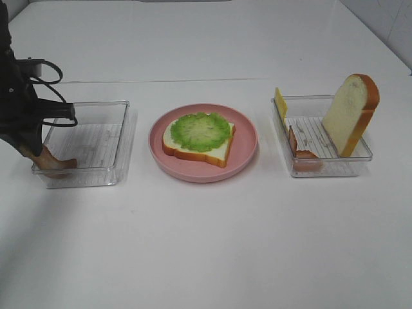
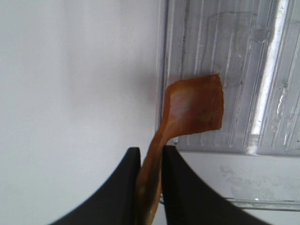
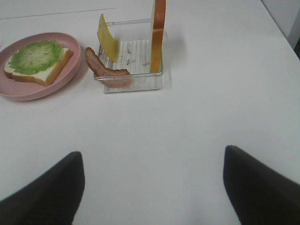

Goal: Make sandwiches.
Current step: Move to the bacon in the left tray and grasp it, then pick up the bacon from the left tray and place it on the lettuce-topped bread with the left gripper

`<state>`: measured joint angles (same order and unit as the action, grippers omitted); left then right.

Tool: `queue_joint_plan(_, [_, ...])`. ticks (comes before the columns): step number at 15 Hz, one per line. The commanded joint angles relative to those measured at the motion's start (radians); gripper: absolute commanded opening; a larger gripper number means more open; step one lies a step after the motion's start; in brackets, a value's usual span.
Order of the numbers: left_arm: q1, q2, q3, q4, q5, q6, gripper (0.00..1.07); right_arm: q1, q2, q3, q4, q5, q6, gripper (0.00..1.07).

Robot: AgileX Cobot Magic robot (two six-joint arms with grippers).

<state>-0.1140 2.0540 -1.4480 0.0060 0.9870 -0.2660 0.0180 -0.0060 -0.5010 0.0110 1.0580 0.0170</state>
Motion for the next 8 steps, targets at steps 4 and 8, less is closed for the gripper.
queue_joint_plan(4, [0.002,-0.025,0.004,-0.064,-0.006,0.052,0.0,-0.003,-0.013,0.003,-0.001,-0.004,0.009,0.76])
queue_joint_plan(8, [0.002,-0.08,-0.089,-0.178,0.0,0.121,0.0,-0.003,-0.013,0.003,-0.001,-0.004,0.009,0.76])
